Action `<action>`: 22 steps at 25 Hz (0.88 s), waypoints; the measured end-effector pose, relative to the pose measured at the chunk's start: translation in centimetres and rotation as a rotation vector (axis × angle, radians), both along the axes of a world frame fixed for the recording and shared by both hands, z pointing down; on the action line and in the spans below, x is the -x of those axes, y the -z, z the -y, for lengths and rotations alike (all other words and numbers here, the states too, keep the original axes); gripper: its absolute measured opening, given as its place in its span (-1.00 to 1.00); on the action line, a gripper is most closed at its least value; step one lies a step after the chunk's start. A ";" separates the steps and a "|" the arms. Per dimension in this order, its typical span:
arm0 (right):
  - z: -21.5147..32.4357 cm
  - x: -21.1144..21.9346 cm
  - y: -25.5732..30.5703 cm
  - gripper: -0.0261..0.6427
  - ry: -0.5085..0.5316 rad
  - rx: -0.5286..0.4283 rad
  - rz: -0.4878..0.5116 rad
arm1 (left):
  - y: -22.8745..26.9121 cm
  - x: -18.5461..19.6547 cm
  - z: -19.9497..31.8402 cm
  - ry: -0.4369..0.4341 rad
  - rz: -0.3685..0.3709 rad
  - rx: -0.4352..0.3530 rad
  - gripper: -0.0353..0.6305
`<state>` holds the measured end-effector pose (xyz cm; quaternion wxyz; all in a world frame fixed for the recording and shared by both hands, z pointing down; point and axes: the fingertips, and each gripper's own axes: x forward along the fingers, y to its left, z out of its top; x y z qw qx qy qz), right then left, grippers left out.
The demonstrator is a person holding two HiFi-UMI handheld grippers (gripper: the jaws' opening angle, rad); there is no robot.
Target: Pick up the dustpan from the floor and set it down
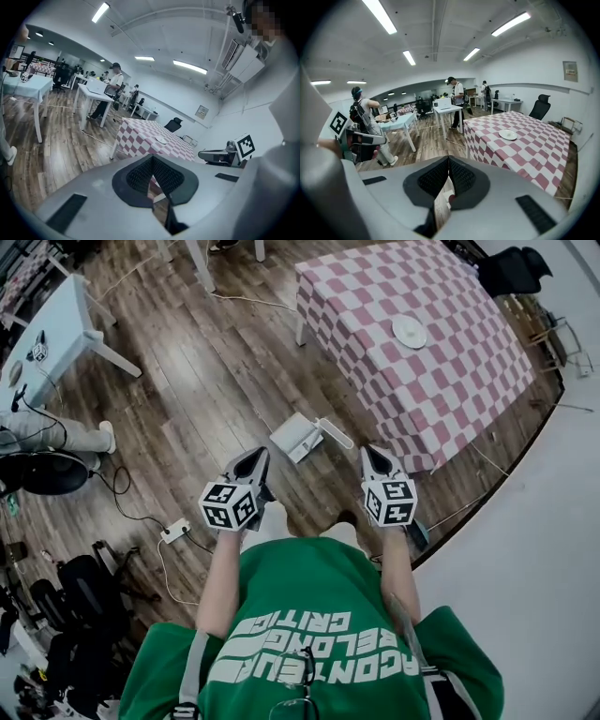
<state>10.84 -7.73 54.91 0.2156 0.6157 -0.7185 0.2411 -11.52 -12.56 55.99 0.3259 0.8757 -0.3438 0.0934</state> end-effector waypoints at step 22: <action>2.3 -3.2 0.1 -0.90 -0.222 0.023 -0.032 | 0.5 -1.5 8.4 -0.218 0.016 -0.010 -0.91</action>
